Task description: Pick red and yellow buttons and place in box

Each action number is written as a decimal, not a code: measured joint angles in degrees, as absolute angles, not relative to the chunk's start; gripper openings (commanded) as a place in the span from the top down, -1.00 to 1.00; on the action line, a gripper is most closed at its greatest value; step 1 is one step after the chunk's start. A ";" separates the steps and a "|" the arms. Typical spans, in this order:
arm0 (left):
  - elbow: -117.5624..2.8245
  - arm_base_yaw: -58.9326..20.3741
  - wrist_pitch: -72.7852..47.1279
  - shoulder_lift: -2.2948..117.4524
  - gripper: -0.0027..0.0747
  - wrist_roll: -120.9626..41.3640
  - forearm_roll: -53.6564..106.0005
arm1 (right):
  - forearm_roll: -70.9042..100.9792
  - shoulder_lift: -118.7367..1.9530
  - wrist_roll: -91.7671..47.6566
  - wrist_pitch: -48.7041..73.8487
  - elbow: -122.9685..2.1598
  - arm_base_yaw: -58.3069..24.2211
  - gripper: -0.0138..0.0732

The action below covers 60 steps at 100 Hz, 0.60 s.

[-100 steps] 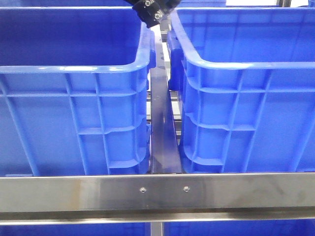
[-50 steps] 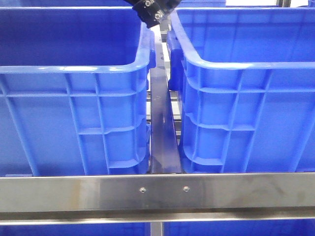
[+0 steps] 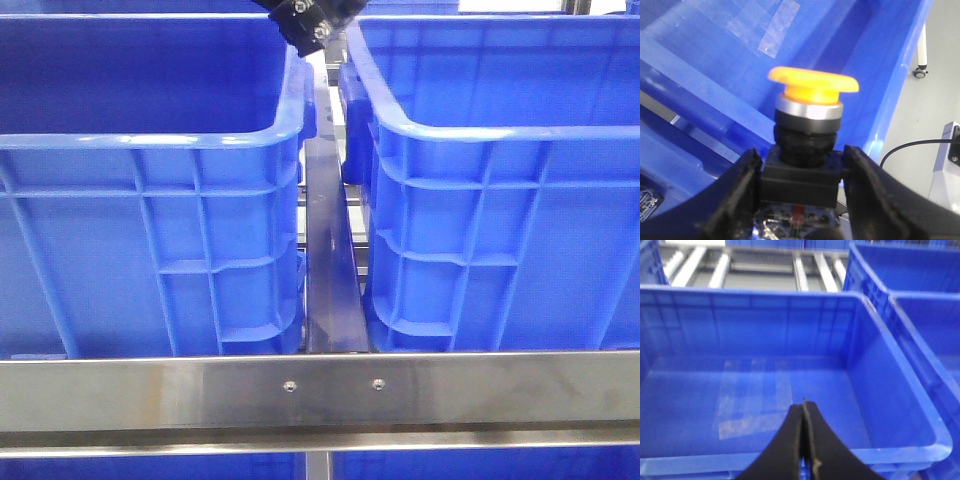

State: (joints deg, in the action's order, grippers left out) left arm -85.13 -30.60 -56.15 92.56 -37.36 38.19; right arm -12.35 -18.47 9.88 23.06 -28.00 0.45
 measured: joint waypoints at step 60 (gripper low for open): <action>-85.13 -30.60 -56.15 92.56 0.50 -37.36 38.19 | -4.48 -38.50 9.88 41.82 -44.22 0.45 -0.64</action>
State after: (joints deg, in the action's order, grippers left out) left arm -85.13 -30.60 -56.15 92.56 -37.36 38.19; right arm -4.48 -38.50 9.88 41.82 -44.22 0.45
